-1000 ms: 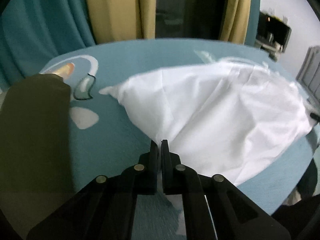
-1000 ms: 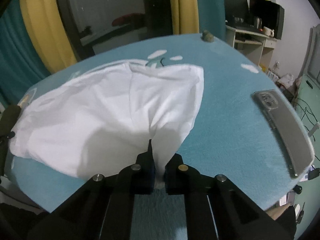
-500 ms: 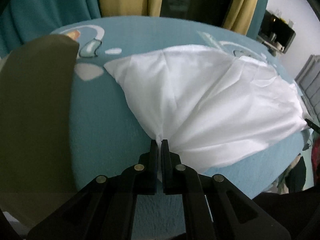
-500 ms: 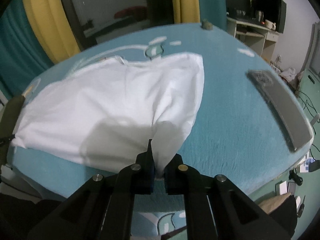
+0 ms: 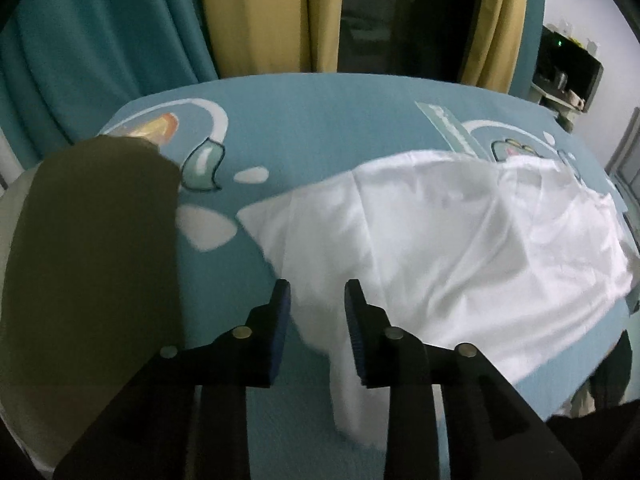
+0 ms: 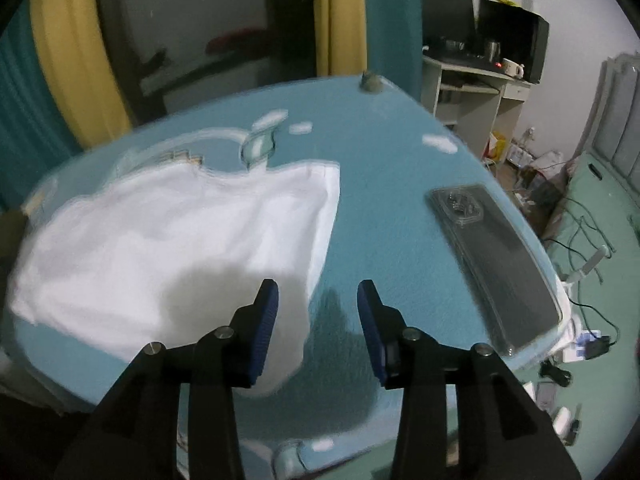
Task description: Fold large clothes
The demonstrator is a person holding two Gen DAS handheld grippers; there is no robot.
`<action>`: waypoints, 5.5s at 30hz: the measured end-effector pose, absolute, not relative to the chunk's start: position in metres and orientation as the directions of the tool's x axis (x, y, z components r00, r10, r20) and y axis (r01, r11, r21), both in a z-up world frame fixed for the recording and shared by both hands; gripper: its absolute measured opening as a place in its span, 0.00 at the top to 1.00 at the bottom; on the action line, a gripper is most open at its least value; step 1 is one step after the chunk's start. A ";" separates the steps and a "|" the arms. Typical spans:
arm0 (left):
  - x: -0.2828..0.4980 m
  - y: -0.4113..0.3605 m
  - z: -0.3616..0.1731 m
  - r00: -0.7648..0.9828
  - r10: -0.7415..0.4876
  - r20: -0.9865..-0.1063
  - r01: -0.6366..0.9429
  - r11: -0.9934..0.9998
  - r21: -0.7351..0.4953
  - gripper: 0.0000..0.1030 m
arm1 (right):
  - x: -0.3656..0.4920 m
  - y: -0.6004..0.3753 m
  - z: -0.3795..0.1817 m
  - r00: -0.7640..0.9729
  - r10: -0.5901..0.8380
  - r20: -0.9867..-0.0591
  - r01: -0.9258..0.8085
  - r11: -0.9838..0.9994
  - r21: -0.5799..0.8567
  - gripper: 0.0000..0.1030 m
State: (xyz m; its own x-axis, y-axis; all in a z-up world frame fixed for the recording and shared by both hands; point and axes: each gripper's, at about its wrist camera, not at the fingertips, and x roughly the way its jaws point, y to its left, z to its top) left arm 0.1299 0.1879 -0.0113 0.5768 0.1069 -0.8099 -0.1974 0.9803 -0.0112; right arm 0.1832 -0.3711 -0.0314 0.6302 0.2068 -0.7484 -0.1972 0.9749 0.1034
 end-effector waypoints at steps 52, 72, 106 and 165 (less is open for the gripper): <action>0.191 0.215 -0.017 0.617 0.247 -0.747 -0.348 0.937 0.023 0.45 | 0.275 -0.315 -0.029 0.687 0.026 -0.727 -0.200 0.968 -0.154 0.51; 0.182 0.028 -0.047 0.657 -0.171 -0.735 0.079 0.984 -0.158 0.45 | 0.180 -0.148 -0.080 0.463 0.505 -0.728 -0.582 0.793 0.180 0.48; 0.170 -0.008 -0.023 0.729 -0.102 -0.677 0.049 0.994 -0.098 0.45 | 0.153 -0.324 -0.079 0.644 0.369 -0.670 -0.149 0.919 0.364 0.08; 0.168 0.020 -0.030 0.718 -0.139 -0.682 0.035 0.986 -0.164 0.45 | 0.170 -0.138 -0.011 0.605 0.544 -0.581 -0.500 0.828 0.254 0.80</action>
